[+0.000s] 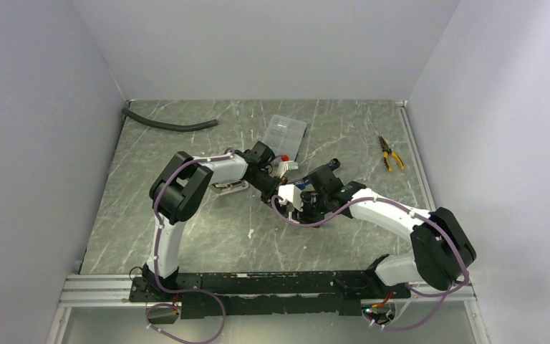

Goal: Load the staples into the stapler

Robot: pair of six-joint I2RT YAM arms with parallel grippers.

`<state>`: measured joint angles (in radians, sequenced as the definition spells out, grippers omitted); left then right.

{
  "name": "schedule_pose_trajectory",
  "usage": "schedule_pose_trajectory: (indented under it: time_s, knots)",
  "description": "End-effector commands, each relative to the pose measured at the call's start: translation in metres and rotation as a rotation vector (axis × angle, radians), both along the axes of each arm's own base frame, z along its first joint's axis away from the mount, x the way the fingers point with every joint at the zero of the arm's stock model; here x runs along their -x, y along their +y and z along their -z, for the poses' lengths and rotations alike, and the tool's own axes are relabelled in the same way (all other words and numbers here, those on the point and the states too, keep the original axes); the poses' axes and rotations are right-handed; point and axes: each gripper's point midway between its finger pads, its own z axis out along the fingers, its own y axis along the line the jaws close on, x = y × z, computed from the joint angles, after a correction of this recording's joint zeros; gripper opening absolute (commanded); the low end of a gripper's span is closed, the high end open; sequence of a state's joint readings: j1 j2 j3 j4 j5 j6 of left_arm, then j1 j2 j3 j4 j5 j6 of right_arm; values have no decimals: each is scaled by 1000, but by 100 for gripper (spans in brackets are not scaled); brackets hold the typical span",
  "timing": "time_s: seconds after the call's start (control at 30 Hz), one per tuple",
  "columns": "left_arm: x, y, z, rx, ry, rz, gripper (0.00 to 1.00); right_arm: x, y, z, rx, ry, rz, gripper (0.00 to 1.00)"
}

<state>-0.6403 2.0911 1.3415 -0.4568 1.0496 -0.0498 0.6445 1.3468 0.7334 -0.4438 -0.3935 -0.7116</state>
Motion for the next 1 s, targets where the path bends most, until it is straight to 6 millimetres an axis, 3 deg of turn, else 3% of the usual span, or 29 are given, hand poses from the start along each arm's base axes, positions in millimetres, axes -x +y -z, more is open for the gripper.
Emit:
schedule_pose_trajectory:
  time_s: [0.0, 0.97]
  knots:
    - [-11, 7, 8, -58, -26, -30, 3, 14, -31, 22, 140, 44, 4, 39]
    - [-9, 14, 29, -113, -88, 0, 3, 23, -54, 49, 266, 85, -14, 48]
